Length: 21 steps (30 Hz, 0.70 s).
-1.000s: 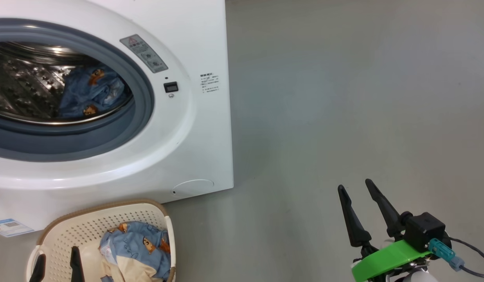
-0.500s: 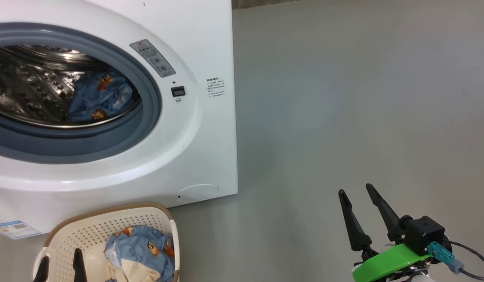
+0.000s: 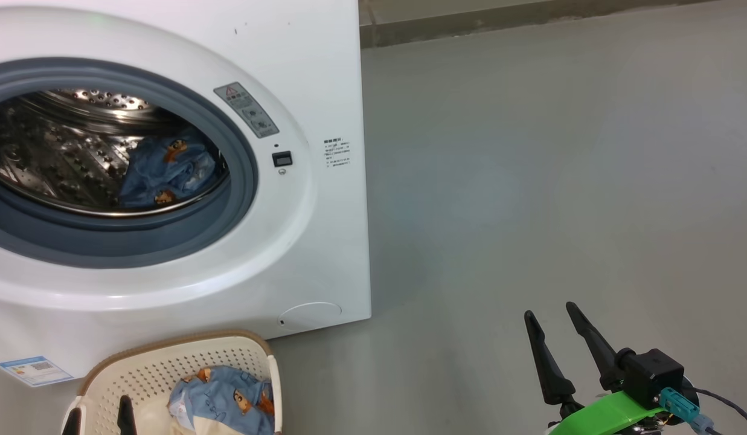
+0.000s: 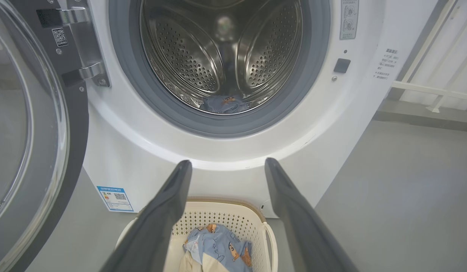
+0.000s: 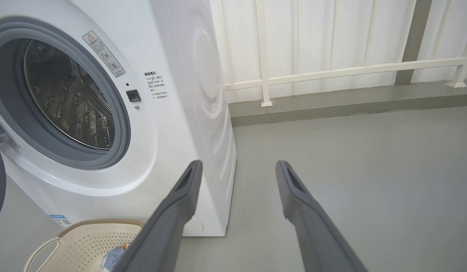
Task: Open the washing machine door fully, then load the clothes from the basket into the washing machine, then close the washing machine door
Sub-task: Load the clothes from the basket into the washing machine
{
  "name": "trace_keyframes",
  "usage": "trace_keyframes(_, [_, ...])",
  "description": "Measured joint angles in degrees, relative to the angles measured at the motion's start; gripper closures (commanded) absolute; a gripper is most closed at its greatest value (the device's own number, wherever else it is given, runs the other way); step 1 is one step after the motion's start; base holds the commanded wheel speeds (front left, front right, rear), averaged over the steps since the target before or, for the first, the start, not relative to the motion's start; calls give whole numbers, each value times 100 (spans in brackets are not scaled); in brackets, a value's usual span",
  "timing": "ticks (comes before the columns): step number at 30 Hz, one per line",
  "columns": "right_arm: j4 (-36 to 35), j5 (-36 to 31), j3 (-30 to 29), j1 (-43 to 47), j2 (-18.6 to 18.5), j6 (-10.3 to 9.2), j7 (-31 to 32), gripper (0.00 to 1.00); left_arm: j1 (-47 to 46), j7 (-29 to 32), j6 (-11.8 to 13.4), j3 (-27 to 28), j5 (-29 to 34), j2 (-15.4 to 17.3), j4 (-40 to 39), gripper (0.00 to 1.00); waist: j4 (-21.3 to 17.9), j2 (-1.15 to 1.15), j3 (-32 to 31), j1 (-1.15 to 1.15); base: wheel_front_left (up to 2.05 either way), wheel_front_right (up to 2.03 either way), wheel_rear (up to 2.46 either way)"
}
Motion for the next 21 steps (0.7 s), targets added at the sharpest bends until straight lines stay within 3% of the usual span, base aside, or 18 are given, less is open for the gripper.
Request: trace_keyframes(21, [13,-98,-33,30,1,0,0,0,96,0,48,-1,-51,0,34,0,69,0,-175,0,0,0,0])
